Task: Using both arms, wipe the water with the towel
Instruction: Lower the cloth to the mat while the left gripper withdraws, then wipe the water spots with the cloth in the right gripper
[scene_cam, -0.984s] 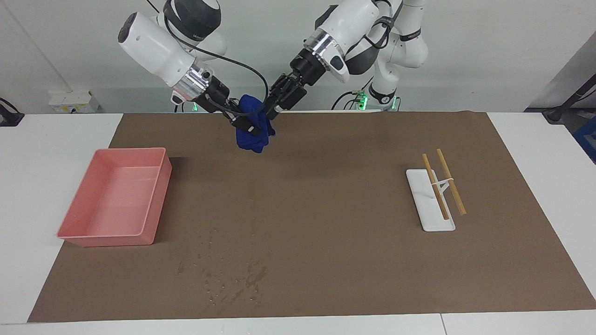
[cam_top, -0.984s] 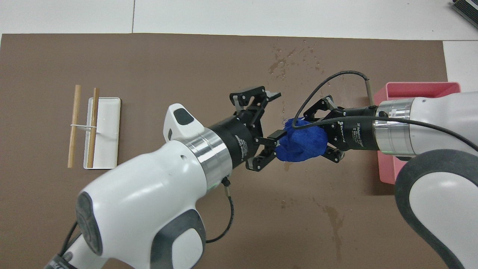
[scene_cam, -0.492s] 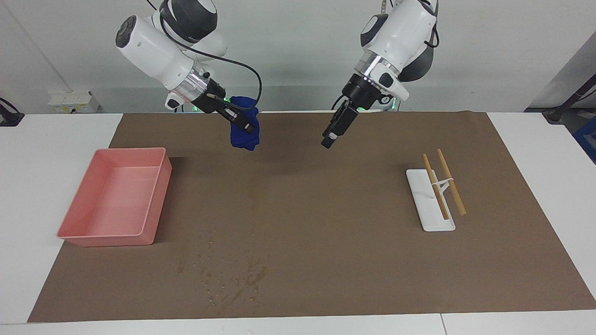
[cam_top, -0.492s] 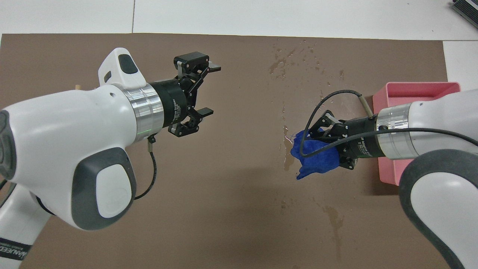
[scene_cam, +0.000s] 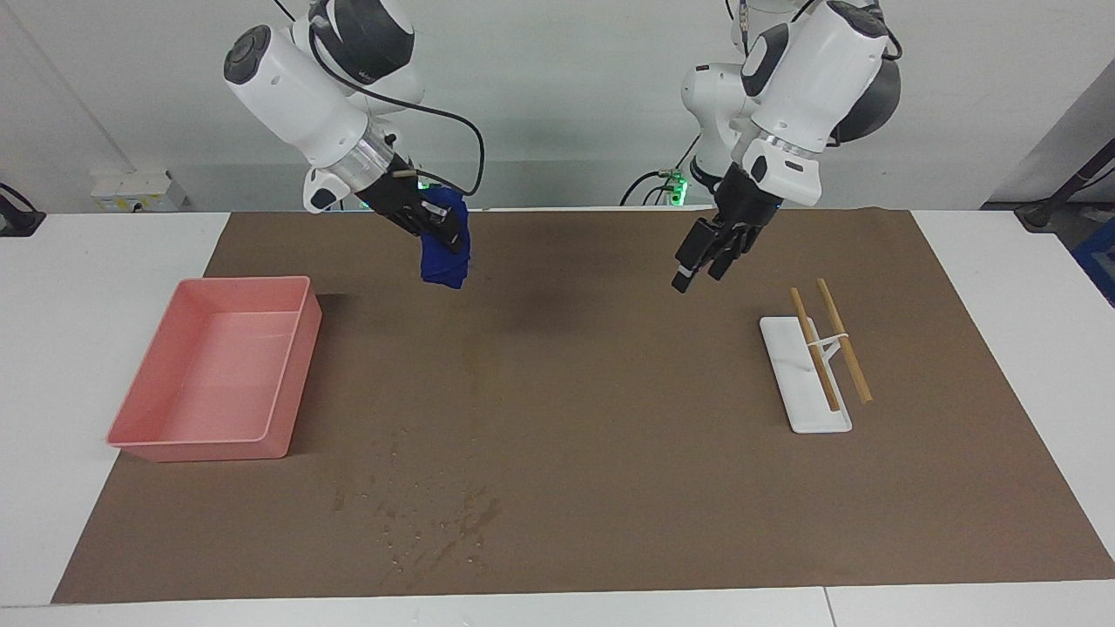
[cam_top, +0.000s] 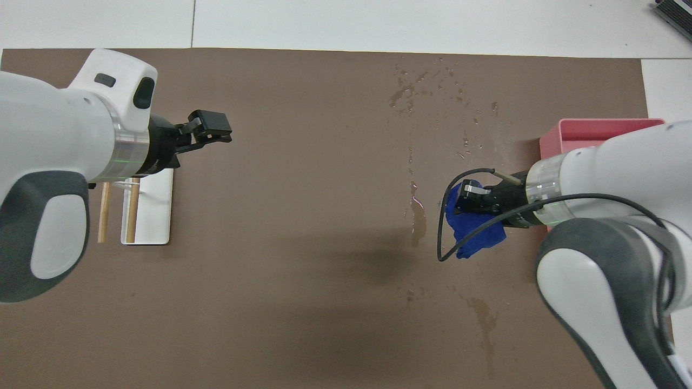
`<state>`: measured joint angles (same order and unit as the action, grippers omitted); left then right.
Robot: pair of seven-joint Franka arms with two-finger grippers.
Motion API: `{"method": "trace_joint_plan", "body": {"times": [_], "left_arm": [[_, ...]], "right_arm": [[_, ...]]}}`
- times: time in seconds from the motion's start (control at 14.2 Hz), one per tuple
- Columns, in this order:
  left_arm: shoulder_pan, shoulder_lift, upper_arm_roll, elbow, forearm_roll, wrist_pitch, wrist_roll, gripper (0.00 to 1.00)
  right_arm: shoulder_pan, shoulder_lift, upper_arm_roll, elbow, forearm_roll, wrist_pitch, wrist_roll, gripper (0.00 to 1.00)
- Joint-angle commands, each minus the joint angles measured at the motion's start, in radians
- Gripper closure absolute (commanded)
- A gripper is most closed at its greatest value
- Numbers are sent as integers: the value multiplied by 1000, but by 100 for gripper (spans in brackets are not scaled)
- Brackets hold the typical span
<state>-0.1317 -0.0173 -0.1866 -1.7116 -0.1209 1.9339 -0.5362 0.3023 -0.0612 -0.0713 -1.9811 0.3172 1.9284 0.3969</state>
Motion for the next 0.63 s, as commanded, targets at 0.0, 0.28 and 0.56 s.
{"method": "trace_joint_plan", "body": {"times": [0.0, 0.28, 0.56], "left_arm": [[102, -1, -7, 35, 44, -146, 337, 0], [135, -10, 56, 78, 126, -301, 599, 0], [80, -61, 173, 95, 86, -362, 613, 0]], "right_arm": [[32, 56, 7, -45, -113, 72, -139, 100], [64, 173, 7, -59, -113, 243, -145, 100], [89, 257, 7, -102, -113, 397, -132, 100]]}}
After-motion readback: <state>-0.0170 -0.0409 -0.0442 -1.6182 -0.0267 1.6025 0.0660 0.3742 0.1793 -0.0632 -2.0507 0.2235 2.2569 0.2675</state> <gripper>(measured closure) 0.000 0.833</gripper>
